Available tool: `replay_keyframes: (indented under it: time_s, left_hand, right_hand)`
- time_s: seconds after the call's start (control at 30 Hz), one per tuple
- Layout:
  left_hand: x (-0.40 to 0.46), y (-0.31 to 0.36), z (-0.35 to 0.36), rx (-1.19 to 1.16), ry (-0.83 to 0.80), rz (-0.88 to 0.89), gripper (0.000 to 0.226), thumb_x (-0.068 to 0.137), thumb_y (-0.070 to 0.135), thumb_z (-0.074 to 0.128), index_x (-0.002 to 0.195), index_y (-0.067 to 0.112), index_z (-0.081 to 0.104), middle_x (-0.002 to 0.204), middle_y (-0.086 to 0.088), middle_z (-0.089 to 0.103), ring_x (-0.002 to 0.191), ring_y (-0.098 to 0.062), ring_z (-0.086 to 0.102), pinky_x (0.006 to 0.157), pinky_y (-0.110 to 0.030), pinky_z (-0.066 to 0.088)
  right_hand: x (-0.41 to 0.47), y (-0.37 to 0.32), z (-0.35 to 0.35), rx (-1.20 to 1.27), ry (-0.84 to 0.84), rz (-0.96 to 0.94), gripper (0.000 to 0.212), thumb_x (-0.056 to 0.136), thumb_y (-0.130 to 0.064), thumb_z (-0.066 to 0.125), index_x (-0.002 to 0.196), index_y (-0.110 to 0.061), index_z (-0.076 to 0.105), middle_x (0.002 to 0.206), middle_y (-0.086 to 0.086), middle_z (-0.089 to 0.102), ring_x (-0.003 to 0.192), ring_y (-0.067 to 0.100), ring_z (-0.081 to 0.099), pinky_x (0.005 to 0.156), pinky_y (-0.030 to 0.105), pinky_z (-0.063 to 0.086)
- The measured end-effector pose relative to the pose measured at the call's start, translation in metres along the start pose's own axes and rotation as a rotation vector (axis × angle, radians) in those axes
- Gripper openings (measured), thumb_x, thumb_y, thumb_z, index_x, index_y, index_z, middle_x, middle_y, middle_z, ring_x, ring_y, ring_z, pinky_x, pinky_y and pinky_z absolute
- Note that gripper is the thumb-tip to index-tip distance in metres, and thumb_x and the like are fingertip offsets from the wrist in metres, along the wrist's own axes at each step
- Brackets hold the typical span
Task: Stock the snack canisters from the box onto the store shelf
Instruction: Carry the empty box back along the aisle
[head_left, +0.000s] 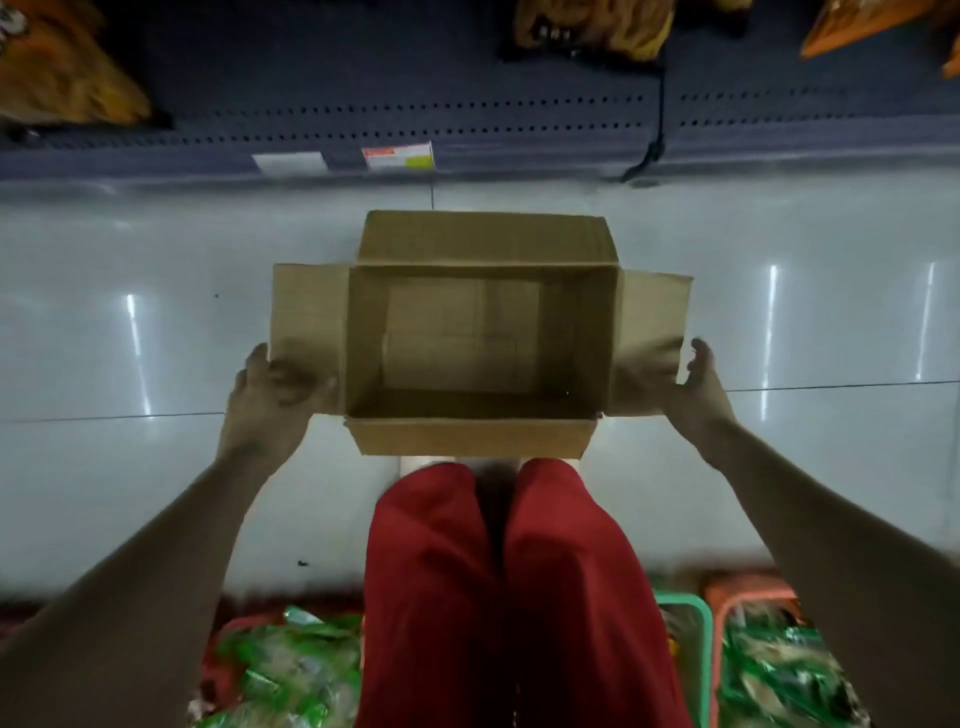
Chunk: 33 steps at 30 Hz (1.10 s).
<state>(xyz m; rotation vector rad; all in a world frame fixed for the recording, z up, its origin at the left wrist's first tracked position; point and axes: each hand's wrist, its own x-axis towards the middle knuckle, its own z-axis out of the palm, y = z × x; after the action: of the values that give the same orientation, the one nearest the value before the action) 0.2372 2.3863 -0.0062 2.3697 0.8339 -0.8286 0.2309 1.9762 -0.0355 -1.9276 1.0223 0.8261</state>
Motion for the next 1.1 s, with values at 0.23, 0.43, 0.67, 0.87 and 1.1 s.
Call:
replay_keyframes:
  time_s: [0.23,0.43,0.67,0.87,1.1]
  left_hand:
    - [0.005,0.001,0.004,-0.102,0.215,-0.044,0.063,0.08,0.037,0.068,0.132,0.011,0.044,0.125,-0.016,0.061,0.112,-0.037,0.057,0.086,-0.041,0.047]
    - [-0.021,0.02,-0.021,-0.069,0.282,0.089,0.025,0.083,0.025,0.066,0.086,0.001,0.062,0.082,-0.013,0.063,0.074,-0.028,0.054,0.065,-0.033,0.041]
    - [-0.089,0.042,-0.075,-0.143,0.3,0.031,0.025,0.085,0.021,0.064,0.069,0.009,0.05,0.061,-0.002,0.05,0.056,-0.019,0.047,0.049,-0.021,0.031]
    - [-0.173,0.037,-0.144,-0.299,0.309,-0.066,0.023,0.083,0.02,0.065,0.073,0.001,0.055,0.068,-0.011,0.056,0.067,-0.03,0.051,0.059,-0.03,0.037]
    - [-0.28,0.018,-0.216,-0.582,0.398,-0.217,0.029,0.08,0.018,0.069,0.061,0.01,0.049,0.056,0.001,0.043,0.058,-0.019,0.04,0.051,-0.03,0.035]
  right_hand:
    - [0.003,0.007,0.007,0.116,0.12,0.055,0.061,0.072,-0.036,0.076,0.122,-0.009,0.054,0.116,0.009,0.062,0.106,0.028,0.058,0.082,0.035,0.049]
    - [-0.041,-0.017,-0.01,0.043,0.212,-0.095,0.013,0.08,-0.015,0.062,0.092,-0.012,0.064,0.083,0.007,0.064,0.08,0.028,0.06,0.063,0.032,0.049]
    - [-0.114,-0.076,-0.052,-0.133,0.165,-0.261,0.004,0.08,-0.015,0.059,0.078,-0.012,0.056,0.067,0.0,0.057,0.068,0.027,0.054,0.053,0.028,0.043]
    - [-0.198,-0.126,-0.111,-0.158,0.097,-0.309,0.011,0.078,-0.016,0.064,0.08,-0.009,0.057,0.081,0.014,0.064,0.075,0.032,0.057,0.065,0.039,0.049]
    - [-0.302,-0.198,-0.14,-0.23,0.049,-0.427,0.005,0.078,-0.016,0.061,0.075,-0.014,0.057,0.073,0.005,0.062,0.068,0.026,0.055,0.057,0.03,0.042]
